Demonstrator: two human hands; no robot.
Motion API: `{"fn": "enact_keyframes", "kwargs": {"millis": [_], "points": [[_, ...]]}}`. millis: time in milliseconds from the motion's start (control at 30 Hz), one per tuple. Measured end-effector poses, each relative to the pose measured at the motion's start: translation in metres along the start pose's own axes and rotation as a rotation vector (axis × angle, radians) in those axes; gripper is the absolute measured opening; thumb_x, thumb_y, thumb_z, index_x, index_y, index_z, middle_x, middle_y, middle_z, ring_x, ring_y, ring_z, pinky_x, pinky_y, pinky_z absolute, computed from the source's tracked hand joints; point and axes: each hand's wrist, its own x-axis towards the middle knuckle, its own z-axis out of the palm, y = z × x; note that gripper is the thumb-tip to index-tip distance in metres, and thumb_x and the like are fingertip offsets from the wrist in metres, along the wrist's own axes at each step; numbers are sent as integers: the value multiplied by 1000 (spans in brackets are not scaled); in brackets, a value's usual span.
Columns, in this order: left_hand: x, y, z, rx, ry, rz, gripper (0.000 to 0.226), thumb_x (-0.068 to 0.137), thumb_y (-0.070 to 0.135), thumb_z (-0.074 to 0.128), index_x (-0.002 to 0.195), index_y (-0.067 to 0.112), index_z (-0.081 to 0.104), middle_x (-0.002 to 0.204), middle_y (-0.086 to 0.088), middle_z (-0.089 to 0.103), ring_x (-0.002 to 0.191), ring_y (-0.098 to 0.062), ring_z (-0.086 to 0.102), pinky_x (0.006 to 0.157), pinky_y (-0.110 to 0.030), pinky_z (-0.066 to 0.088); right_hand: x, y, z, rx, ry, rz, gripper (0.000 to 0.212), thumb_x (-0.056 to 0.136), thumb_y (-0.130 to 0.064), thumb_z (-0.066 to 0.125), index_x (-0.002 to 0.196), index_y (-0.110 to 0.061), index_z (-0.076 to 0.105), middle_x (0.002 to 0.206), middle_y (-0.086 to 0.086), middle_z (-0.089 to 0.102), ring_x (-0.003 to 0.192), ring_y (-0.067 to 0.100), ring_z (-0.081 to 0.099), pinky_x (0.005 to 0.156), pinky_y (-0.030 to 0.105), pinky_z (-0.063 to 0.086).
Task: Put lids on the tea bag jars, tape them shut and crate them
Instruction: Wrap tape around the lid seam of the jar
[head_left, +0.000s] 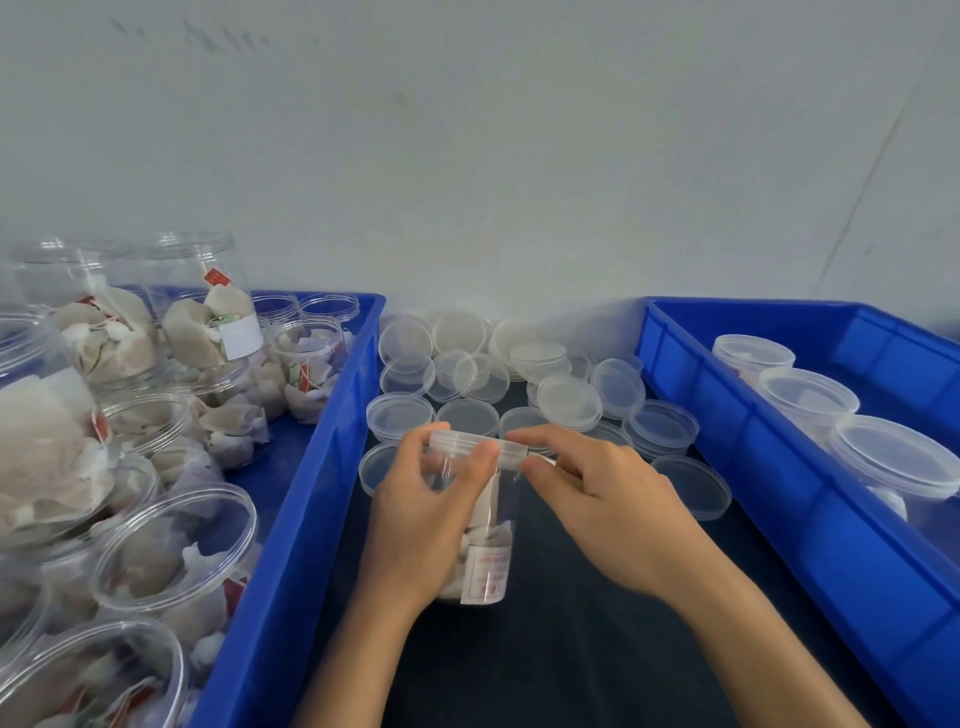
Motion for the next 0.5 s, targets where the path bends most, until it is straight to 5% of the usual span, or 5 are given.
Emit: {"fn": "enact_keyframes", "kwargs": {"millis": [167, 500], "points": [[-1, 0, 0, -170, -11, -32, 60, 79, 56, 73, 125, 18, 68, 100, 5, 78, 89, -10, 77, 59, -17, 59, 4, -1, 1, 41, -23, 13, 23, 106, -58, 43, 127, -65, 49, 81, -27, 66, 75, 4, 61, 73, 31, 46], [0, -4, -4, -123, -65, -14, 42, 90, 62, 68, 111, 26, 73, 100, 10, 79, 92, -6, 76, 71, -13, 55, 4, 2, 2, 155, -65, 21, 20, 103, -61, 45, 121, -65, 52, 74, -18, 66, 66, 2, 58, 70, 31, 46]]}}
